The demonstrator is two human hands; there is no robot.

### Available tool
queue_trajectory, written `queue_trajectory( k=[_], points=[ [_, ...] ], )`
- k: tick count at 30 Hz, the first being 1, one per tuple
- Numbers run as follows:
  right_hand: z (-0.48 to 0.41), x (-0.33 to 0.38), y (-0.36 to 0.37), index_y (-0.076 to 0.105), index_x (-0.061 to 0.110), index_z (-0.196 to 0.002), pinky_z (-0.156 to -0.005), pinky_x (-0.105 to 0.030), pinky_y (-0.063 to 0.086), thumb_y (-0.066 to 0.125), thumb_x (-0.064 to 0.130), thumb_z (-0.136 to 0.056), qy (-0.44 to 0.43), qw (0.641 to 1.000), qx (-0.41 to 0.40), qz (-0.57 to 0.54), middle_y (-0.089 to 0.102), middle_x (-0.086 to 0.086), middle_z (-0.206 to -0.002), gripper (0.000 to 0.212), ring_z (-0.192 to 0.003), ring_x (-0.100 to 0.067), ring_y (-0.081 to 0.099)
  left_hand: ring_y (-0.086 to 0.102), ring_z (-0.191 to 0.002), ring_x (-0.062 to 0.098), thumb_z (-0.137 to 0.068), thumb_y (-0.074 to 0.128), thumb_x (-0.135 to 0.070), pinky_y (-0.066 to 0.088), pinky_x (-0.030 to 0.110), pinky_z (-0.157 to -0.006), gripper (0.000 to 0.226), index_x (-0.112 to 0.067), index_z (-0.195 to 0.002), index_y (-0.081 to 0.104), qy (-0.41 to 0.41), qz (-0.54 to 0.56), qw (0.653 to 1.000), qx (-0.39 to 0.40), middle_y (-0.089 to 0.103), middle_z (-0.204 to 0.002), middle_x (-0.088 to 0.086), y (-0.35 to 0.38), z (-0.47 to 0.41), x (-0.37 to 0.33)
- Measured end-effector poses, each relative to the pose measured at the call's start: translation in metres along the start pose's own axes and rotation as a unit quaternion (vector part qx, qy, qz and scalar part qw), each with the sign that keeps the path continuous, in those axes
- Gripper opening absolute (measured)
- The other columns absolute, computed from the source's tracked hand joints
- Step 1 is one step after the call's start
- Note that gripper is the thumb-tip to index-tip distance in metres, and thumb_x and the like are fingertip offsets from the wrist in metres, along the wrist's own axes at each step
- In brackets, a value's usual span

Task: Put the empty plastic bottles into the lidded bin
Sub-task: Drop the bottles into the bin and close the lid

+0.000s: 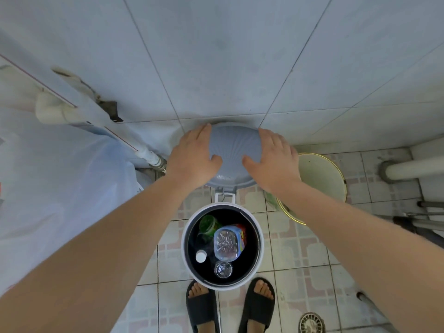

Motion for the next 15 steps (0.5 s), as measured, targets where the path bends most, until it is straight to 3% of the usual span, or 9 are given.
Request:
queue_trajectory(
  k=[7, 10, 15],
  points=[
    [0.07, -0.003, 0.004, 0.019, 0.02, -0.148, -0.113, -0.042, 0.017, 0.056, 0.031, -0.082, -0.039, 0.999, -0.029, -0.01, 0.024, 0.0, -0.155, 0.076, -0.14, -0.022, 0.023, 0.025, -0.142, 0.025, -0.082, 0.055, -0.017, 0.029, 0.039, -0.112, 0.075, -0.011, -0.148, 0.02, 0.049, -0.016, 0.996, -0.079, 0.025, -0.156, 0.007, 0.021, 0.068, 0.009],
    [0.112, -0.007, 0.013, 0.017, 0.02, -0.148, -0.114, -0.038, 0.015, 0.057, 0.027, -0.081, -0.051, 0.998, -0.029, -0.026, 0.02, 0.001, -0.156, 0.078, -0.141, -0.019, 0.019, 0.019, -0.145, 0.023, -0.083, 0.054, -0.017, 0.03, 0.042, -0.114, 0.077, -0.013, -0.149, 0.016, 0.048, -0.026, 0.996, -0.077, 0.018, -0.158, 0.005, 0.038, 0.11, 0.018],
    [0.18, -0.025, 0.035, 0.02, 0.017, -0.147, -0.115, -0.035, 0.013, 0.058, 0.023, -0.082, -0.078, 0.997, 0.017, -0.007, 0.025, 0.0, -0.154, 0.075, -0.141, -0.016, 0.019, 0.029, -0.142, 0.025, -0.081, 0.057, -0.018, 0.039, 0.042, -0.109, 0.08, -0.012, -0.149, 0.016, 0.058, -0.031, 0.997, -0.045, 0.016, -0.158, 0.005, 0.068, 0.182, 0.029]
  ],
)
Point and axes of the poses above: each hand's wrist, its own z-axis away from the middle knuckle, its own y-axis out of the palm, x = y × z, the point moved 3 cm from there along -z, towards the middle knuckle
